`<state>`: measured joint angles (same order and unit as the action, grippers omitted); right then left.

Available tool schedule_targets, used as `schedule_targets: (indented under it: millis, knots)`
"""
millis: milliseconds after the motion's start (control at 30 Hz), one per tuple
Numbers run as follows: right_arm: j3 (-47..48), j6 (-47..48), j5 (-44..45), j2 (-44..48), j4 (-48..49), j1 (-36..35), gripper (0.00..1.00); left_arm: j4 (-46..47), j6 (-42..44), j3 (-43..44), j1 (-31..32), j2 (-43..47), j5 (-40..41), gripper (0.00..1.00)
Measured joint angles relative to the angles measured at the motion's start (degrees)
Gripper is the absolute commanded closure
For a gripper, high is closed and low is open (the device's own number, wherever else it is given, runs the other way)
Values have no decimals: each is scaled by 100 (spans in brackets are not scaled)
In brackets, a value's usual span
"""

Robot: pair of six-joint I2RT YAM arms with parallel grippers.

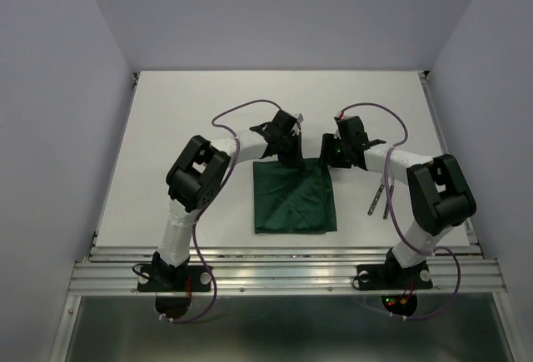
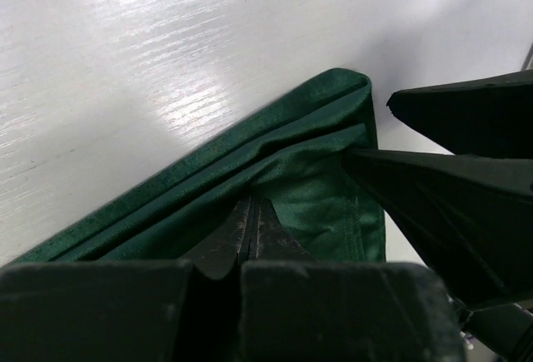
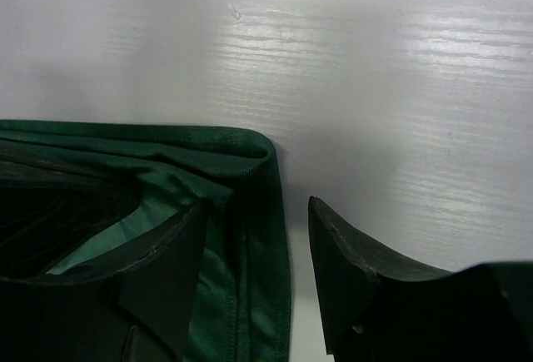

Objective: Fold the napkin into a case and place the utensils inside
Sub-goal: Pick up the lower triangle-folded napkin from the center of the board.

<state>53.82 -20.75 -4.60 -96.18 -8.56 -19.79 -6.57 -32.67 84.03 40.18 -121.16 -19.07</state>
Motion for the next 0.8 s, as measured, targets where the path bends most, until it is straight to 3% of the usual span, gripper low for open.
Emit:
schedule_targets:
  millis: [333, 567, 800]
  knots:
    - [13, 149, -295, -188, 92, 0, 55, 87, -24, 11, 0, -125, -52, 100]
    - [9, 140, -492, -197, 146, 0, 96, 129, -35, 11, 0, -140, -70, 100]
    - [-94, -59, -529, -31, 245, -13, 99, 138, -42, 11, 0, -140, -63, 100]
